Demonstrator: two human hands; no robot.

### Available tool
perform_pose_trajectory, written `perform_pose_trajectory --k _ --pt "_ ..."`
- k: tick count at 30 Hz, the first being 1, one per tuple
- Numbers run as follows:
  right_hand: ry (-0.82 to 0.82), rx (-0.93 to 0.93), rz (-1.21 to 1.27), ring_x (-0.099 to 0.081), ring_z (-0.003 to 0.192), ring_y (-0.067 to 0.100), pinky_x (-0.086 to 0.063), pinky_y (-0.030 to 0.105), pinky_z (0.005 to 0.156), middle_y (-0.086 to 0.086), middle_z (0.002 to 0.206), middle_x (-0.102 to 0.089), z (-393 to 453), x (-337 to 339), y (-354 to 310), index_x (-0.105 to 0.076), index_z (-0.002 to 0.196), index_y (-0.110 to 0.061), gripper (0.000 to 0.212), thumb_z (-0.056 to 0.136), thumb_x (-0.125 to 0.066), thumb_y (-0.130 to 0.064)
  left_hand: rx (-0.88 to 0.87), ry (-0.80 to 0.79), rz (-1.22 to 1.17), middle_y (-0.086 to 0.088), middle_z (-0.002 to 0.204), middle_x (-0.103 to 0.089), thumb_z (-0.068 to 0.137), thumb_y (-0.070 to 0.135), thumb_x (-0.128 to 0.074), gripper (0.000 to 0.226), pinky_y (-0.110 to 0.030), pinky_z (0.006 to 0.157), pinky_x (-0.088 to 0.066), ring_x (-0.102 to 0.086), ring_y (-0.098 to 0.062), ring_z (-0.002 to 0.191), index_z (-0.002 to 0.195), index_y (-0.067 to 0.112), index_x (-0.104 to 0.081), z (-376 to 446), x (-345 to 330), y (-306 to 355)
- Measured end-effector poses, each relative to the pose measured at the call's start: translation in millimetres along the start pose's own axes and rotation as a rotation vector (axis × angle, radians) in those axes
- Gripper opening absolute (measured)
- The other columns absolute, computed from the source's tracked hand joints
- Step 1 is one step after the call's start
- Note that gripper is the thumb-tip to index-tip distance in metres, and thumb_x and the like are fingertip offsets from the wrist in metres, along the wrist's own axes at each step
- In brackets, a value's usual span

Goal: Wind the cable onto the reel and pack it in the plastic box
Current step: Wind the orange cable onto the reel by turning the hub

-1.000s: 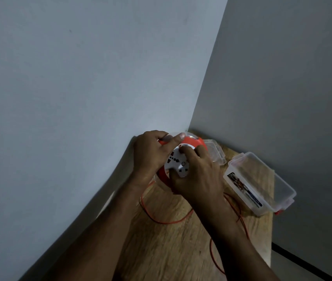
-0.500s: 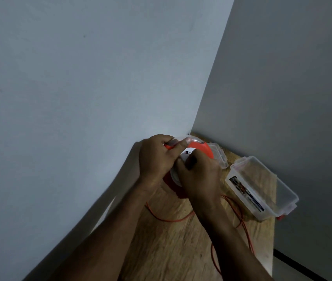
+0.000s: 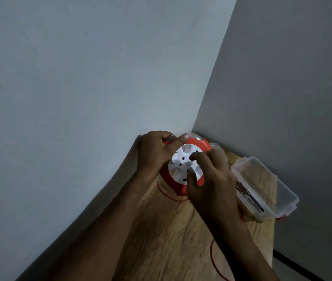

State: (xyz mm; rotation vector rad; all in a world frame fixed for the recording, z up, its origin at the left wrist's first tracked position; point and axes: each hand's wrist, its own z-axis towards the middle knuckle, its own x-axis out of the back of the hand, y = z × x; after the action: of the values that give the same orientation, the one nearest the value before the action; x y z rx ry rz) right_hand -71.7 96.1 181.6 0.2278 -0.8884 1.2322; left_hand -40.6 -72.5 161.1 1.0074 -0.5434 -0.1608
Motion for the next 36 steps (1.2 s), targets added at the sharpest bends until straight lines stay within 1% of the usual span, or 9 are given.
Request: perform_pose_trajectory --k 5,11,16,18,22,26,30,33,36 --pt "-0.322 -0.064 -0.254 -0.056 0.119 0.034 -0.054 0.045 0.087 0.015 0.138 -0.050 -1 -6 -2 -0.049 0.142 -0.019 0.073 0.076 -0.077 -0.033 -0.051 -0.044 0.022 0.004 0.063 -0.071 0.079 0.073 -0.062 0.060 -0.030 0.062 -0.056 -0.066 -0.005 0.072 0.070 0.015 -0.075 3 -8 1" --pt "-0.201 -0.187 -0.184 -0.066 0.090 0.028 -0.047 0.024 0.062 0.012 0.133 -0.049 2 -17 0 -0.056 0.133 -0.019 0.065 0.077 -0.077 -0.044 -0.062 -0.040 0.031 0.004 0.074 -0.076 0.075 0.076 -0.061 0.061 -0.025 0.063 -0.053 -0.066 -0.005 0.076 0.075 0.017 -0.076 4 -10 4" --pt "-0.134 -0.272 0.037 -0.065 0.092 0.017 -0.049 0.016 0.070 0.001 0.118 -0.066 13 -24 7 -0.066 0.119 -0.017 0.055 0.072 -0.085 -0.038 -0.095 -0.018 0.074 0.002 0.073 -0.075 0.075 0.077 -0.060 0.064 -0.035 0.067 -0.059 -0.067 -0.012 0.073 0.076 0.015 -0.077 4 -10 8" --pt "-0.051 -0.373 0.142 -0.060 0.084 0.004 -0.044 0.005 0.061 -0.010 0.104 -0.065 13 -27 6 -0.060 0.114 -0.020 0.053 0.072 -0.084 -0.042 -0.089 -0.024 0.071 0.001 0.074 -0.075 0.076 0.076 -0.060 0.064 -0.040 0.068 -0.060 -0.068 -0.013 0.071 0.077 0.015 -0.077 3 -10 10" --pt "0.122 -0.551 0.386 -0.062 0.083 -0.008 -0.046 0.002 0.061 -0.021 0.090 -0.057 12 -35 4 -0.050 0.100 -0.025 0.040 0.079 -0.082 -0.037 -0.073 -0.050 0.089 0.006 0.080 -0.072 0.074 0.080 -0.054 0.065 -0.030 0.067 -0.058 -0.065 -0.009 0.072 0.086 0.022 -0.079 -1 -13 17" --pt "0.229 -1.018 0.728 -0.073 0.070 0.008 -0.053 0.014 0.052 -0.002 0.076 -0.070 17 -39 4 -0.056 0.081 -0.015 0.023 0.086 -0.076 -0.027 -0.140 -0.042 0.131 0.014 0.065 -0.056 0.078 0.074 -0.061 0.056 -0.019 0.055 -0.038 -0.057 -0.007 0.061 0.079 0.021 -0.077 -3 -19 19" --pt "0.148 -1.304 1.155 -0.076 0.068 0.026 -0.062 0.041 0.059 0.004 0.089 -0.076 16 -25 -2 -0.059 0.096 -0.007 0.017 0.095 -0.068 -0.021 -0.098 -0.065 0.106 0.004 0.076 -0.071 0.079 0.070 -0.067 0.052 -0.033 0.063 -0.057 -0.064 -0.011 0.069 0.083 0.020 -0.079 -2 -20 13" --pt "0.142 -0.786 0.728 -0.075 0.071 0.015 -0.059 0.027 0.051 0.002 0.099 -0.071 5 -8 -3 -0.059 0.103 -0.018 0.015 0.093 -0.069 -0.018 0.019 -0.074 0.025 0.008 0.069 -0.071 0.081 0.067 -0.069 0.050 -0.038 0.065 -0.059 -0.067 -0.010 0.067 0.075 0.018 -0.077 2 -16 9" --pt "0.028 0.001 0.049 -0.066 0.102 0.018 -0.057 0.032 0.086 0.005 0.114 -0.066 -6 1 10 -0.064 0.107 -0.017 0.029 0.080 -0.076 -0.017 0.029 -0.111 0.011 0.009 0.062 -0.071 0.082 0.067 -0.068 0.051 -0.034 0.062 -0.058 -0.067 -0.007 0.064 0.069 0.018 -0.075 6 -14 7"
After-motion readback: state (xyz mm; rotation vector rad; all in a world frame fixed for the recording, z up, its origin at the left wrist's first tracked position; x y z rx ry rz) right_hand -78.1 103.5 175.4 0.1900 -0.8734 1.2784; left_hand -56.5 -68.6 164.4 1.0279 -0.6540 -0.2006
